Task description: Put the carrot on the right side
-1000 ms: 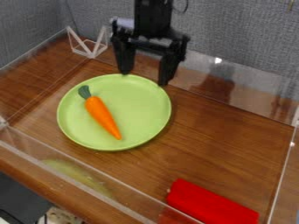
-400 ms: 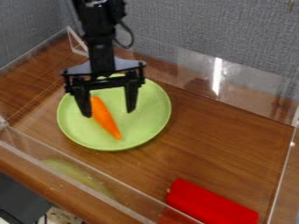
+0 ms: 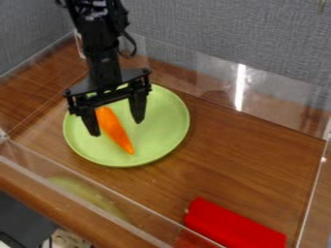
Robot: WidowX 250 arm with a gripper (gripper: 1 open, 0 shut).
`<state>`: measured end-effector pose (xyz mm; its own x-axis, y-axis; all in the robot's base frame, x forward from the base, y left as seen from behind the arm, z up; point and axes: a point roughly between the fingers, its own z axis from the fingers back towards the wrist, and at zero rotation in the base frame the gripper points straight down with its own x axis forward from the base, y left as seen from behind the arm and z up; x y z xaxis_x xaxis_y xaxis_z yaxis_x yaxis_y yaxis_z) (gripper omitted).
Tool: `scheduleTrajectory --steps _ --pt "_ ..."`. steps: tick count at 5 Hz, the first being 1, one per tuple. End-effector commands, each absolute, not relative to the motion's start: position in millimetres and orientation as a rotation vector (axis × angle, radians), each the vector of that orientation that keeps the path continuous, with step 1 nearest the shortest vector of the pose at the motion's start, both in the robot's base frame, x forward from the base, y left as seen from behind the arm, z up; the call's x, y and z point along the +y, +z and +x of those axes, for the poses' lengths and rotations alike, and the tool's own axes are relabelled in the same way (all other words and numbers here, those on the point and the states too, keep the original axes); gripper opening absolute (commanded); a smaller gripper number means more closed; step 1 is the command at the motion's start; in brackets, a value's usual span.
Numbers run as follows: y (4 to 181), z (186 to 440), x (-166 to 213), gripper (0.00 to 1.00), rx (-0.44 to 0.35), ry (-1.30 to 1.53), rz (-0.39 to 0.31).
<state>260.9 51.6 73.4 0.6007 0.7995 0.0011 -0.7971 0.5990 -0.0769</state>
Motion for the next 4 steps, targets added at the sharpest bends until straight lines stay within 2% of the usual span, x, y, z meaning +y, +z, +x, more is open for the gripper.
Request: scheduleTrajectory --steps 1,2,4 --pt "69.6 267 59 1.00 -0.074 0.982 -0.072" --pt "61.8 271 62 1.00 -0.089 1.007 -0.069" --pt "58.0 279 70 1.00 -0.121 1.020 -0.078"
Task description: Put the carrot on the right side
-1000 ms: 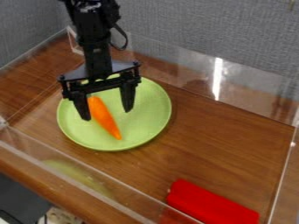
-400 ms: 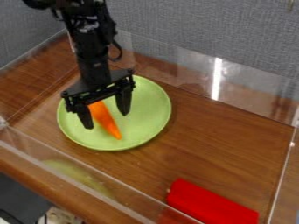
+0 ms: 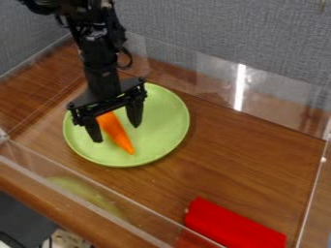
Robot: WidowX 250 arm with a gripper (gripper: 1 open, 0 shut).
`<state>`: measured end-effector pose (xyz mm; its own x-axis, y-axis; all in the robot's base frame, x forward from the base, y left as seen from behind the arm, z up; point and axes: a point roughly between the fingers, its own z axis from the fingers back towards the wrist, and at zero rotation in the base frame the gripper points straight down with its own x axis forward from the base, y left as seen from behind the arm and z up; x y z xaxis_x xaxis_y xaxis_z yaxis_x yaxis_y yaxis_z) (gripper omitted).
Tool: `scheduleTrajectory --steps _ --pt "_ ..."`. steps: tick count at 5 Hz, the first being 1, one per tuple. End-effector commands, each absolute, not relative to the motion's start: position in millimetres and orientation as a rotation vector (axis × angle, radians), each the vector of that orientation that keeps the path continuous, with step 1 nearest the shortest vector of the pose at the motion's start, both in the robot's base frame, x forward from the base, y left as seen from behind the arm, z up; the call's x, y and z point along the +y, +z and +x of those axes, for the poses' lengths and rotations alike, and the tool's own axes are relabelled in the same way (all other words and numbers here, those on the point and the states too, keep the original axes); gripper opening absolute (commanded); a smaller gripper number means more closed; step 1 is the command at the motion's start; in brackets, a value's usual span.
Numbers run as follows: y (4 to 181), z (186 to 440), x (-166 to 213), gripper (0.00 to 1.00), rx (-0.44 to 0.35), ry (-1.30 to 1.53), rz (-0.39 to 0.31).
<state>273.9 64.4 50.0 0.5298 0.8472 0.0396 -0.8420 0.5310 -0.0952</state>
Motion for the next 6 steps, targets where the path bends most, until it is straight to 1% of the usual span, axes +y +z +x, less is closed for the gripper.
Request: scheduleTrajectory --steps 1,4,6 --pt "58.1 281.7 72.2 1.00 -0.137 1.021 -0.080" --pt "57.3 290.0 74.9 1.00 -0.192 1.005 -0.083" --pt "55.9 290.5 72.1 1.00 -0.225 0.985 -0.066"
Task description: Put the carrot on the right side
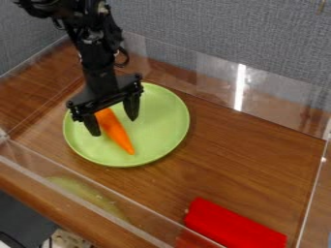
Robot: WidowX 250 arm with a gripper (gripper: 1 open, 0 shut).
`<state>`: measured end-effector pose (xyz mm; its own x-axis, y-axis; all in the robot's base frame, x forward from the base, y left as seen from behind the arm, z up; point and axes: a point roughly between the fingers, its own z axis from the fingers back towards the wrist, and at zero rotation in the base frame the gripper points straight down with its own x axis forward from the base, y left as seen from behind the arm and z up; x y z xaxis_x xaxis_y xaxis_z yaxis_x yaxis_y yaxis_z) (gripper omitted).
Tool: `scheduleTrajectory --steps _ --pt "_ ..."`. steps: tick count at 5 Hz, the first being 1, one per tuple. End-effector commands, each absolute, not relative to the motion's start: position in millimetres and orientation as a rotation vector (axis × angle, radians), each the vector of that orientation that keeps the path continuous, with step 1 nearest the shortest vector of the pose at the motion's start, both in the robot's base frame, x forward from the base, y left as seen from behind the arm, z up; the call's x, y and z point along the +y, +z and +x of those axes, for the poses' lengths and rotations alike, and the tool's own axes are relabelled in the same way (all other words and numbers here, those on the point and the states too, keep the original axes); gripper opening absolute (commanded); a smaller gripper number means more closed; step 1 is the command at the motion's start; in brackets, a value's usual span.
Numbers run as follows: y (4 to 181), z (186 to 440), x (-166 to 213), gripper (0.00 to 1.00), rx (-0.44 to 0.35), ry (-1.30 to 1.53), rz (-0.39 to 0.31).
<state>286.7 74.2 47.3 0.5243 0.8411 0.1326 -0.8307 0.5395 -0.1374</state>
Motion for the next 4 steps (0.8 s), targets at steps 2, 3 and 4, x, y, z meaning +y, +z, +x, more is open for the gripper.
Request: scheduleTrajectory --steps 2,3,4 --pt "54.8 291.3 69.2 1.00 -0.253 0.959 -0.046" --pt "54.9 292.4 70.0 1.00 -0.267 0.954 -0.038" --pt "54.2 293.9 72.0 1.00 -0.279 0.954 -0.027"
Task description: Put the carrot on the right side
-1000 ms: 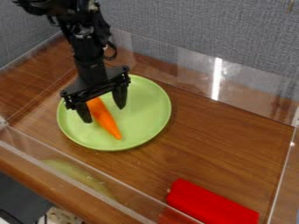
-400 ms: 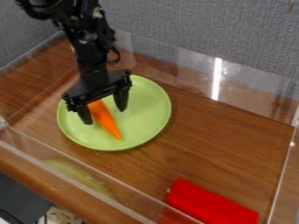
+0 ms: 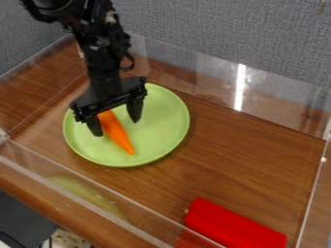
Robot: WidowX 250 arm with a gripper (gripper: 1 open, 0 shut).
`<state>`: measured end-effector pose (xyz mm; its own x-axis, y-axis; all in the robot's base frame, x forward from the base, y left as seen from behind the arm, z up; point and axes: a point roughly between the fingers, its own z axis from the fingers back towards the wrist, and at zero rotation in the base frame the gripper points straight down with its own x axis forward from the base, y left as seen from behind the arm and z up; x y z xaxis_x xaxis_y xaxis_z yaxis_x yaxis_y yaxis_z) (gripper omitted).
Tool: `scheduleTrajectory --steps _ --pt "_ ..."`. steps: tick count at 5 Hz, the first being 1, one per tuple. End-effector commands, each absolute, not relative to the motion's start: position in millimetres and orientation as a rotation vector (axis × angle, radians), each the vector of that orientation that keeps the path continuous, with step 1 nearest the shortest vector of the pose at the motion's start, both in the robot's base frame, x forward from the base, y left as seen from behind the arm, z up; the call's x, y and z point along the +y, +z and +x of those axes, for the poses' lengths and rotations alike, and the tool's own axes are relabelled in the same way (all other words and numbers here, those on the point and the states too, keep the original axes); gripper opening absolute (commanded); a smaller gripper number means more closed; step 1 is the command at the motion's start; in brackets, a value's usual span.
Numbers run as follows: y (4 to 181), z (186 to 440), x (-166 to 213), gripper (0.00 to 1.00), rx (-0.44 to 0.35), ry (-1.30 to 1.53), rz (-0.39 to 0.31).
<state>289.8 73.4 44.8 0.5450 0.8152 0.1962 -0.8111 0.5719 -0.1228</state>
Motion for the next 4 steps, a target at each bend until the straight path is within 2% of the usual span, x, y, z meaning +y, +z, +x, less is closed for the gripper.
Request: scheduleTrajectory --steps 1,2,4 --pt "49.3 295 71 0.00 -0.281 0.953 -0.018" --pt "63.0 297 65 0.00 -0.298 0.880 -0.027" --pt "106.6 308 32 0.00 -0.344 0.619 -0.091"
